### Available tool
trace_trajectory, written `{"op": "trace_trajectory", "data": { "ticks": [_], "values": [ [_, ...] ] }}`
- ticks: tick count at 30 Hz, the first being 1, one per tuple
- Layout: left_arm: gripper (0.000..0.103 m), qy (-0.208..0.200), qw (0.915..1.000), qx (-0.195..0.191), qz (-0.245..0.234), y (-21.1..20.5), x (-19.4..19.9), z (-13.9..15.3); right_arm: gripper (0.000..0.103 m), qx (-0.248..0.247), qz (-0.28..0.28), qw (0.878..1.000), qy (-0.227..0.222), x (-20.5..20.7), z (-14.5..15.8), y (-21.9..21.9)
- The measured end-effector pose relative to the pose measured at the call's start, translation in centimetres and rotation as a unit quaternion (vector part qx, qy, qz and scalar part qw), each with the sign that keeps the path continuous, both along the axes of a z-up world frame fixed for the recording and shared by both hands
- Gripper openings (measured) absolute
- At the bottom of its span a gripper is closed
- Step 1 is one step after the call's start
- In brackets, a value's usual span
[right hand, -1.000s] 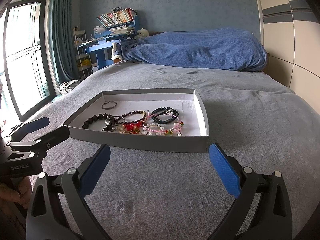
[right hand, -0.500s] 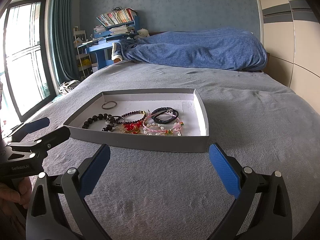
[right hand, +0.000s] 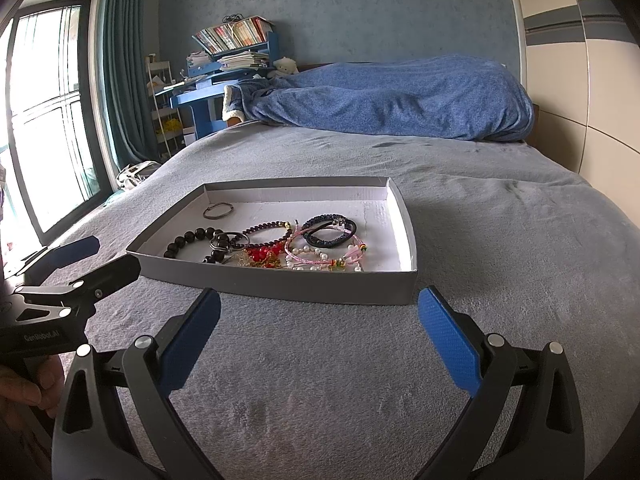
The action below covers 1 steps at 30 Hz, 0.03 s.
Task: Organize jewelry
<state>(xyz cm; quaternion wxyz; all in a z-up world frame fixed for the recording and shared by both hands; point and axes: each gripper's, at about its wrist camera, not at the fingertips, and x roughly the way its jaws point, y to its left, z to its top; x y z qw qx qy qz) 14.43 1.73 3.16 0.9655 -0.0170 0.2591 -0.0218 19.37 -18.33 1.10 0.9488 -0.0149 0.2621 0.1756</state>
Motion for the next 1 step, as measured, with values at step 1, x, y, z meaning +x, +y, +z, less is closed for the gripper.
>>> {"op": "trace_trajectory", "data": {
  "ticks": [1],
  "values": [
    [0.098, 0.0, 1.0, 0.0, 0.0, 0.03, 0.01, -0.13, 0.098, 0.0, 0.0, 1.0, 0.0, 0.0, 0.0, 0.0]
  ]
}}
